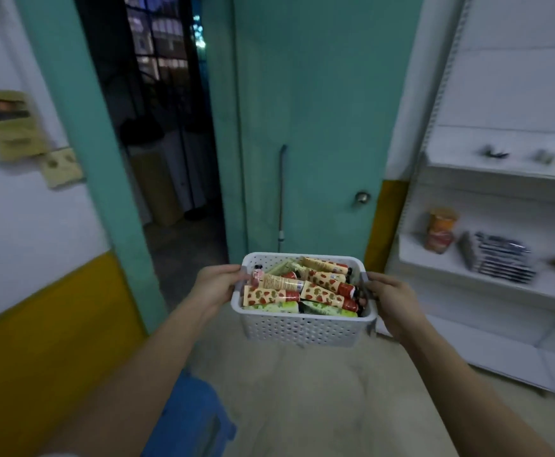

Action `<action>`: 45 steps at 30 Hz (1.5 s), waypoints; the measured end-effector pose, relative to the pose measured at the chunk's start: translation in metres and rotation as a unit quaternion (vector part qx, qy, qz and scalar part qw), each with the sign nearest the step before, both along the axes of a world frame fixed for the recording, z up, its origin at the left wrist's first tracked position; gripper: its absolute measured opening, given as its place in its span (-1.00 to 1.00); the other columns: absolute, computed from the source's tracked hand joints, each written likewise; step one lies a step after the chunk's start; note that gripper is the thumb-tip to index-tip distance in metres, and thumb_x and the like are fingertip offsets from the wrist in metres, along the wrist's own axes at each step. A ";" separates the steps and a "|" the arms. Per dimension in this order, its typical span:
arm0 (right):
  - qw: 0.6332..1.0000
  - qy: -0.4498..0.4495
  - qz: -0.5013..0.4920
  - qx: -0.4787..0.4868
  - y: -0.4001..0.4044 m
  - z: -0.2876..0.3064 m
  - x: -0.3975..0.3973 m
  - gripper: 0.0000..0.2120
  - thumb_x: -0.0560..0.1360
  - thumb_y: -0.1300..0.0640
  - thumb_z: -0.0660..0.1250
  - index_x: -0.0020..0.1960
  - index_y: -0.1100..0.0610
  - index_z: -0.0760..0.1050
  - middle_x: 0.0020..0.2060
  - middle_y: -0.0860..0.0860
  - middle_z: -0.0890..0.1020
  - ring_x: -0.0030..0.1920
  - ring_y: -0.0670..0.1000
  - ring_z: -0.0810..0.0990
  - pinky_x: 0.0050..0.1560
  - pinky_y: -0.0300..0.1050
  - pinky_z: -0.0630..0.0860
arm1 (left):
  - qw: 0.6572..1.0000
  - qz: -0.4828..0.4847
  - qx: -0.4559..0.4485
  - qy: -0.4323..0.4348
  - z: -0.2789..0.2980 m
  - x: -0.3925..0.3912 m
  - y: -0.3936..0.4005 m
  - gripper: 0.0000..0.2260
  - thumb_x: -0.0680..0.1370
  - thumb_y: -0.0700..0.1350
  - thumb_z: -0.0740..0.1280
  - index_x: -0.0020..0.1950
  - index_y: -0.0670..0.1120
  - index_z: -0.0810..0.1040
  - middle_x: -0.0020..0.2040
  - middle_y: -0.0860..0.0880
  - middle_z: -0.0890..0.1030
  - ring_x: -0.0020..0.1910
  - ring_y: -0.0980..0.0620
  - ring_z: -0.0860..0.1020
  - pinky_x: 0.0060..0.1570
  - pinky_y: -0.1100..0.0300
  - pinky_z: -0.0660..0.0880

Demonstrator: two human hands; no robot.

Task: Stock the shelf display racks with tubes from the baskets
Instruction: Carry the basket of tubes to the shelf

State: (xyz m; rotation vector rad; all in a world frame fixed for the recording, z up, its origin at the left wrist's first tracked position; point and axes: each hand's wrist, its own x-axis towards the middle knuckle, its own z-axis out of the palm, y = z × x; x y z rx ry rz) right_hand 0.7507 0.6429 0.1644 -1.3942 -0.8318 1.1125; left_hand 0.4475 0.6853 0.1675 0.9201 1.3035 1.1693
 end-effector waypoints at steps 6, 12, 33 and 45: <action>0.995 -0.003 -0.099 0.013 0.038 0.047 0.118 -0.76 0.55 0.43 0.17 0.06 0.28 0.58 -0.17 0.24 0.65 -0.23 0.14 0.62 -0.21 0.03 0.63 | 0.994 -0.101 0.029 0.013 0.049 0.135 0.104 -0.73 0.49 -0.38 0.39 0.19 -0.36 0.56 -0.09 -0.23 0.68 -0.25 -0.03 0.69 -0.33 0.19 0.61; 0.980 -0.013 -0.198 0.018 0.063 0.065 0.238 -0.79 0.56 0.41 0.19 0.04 0.24 0.57 -0.09 0.24 0.63 -0.14 0.16 0.65 -0.23 0.00 0.62 | 0.974 -0.222 0.028 0.020 0.070 0.283 0.188 -0.73 0.50 -0.37 0.37 0.21 -0.35 0.54 -0.02 -0.23 0.66 -0.14 -0.09 0.67 -0.22 0.13 0.64; 0.799 -0.037 -0.600 -0.017 0.069 0.086 0.644 -0.76 0.51 0.45 0.20 0.01 0.25 0.59 -0.16 0.26 0.65 -0.33 0.10 0.64 -0.45 -0.14 0.56 | 0.802 -0.594 0.063 -0.005 0.103 0.871 0.325 -0.74 0.52 -0.40 0.34 0.21 -0.39 0.53 0.09 -0.35 0.61 -0.08 -0.17 0.62 -0.12 0.02 0.63; 0.717 -0.015 -0.696 -0.038 -0.001 0.080 0.902 -0.68 0.49 0.51 0.16 0.12 0.35 0.59 -0.06 0.30 0.64 -0.06 0.27 0.66 -0.04 0.15 0.64 | 0.732 -0.678 0.053 0.021 0.090 1.216 0.258 -0.78 0.51 -0.36 0.36 0.15 -0.31 0.59 -0.07 -0.23 0.66 -0.20 -0.09 0.66 -0.32 0.09 0.60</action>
